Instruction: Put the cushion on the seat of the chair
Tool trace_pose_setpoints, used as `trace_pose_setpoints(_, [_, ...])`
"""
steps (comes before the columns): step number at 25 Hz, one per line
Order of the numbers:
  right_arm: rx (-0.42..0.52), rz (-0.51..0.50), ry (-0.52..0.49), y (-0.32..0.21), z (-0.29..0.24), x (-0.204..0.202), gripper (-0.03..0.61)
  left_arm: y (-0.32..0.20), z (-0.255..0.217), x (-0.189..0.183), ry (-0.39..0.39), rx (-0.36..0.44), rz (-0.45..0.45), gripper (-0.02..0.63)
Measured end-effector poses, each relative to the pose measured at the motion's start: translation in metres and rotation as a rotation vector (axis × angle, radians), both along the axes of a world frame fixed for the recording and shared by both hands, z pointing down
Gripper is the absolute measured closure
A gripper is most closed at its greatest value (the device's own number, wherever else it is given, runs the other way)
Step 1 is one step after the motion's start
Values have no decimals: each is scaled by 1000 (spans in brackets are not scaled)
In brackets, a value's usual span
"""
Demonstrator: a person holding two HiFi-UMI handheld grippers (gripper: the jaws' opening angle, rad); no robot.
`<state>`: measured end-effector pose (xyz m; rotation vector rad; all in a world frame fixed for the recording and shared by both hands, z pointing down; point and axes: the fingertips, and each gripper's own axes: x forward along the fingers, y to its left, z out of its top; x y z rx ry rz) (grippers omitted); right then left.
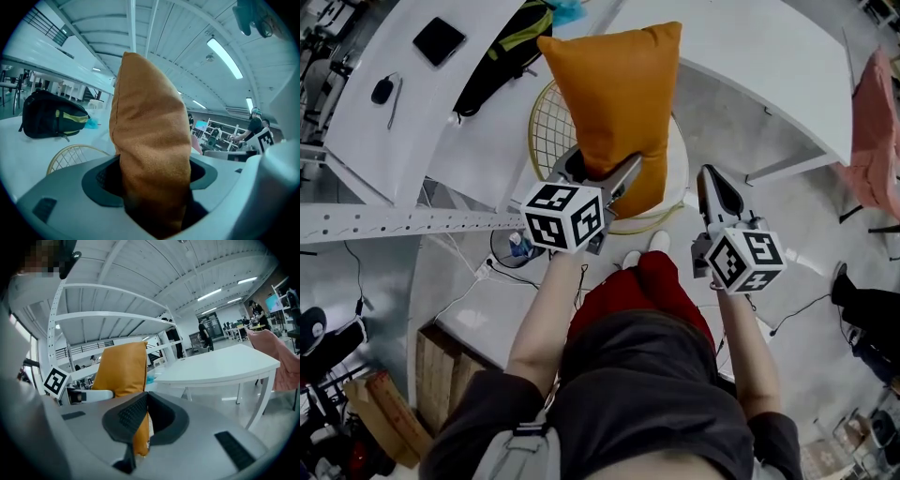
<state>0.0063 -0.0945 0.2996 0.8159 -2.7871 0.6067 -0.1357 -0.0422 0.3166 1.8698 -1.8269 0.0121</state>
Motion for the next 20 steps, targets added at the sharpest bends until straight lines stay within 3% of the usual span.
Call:
trace_pose_setpoints(11, [-50,16,-13,-64,19,10,561,-61,19,14,19,-46,29,238])
trace_pose_setpoints(20, [-119,49,15,-89,49,8,561,-86,46,17,-42,-130,124,238])
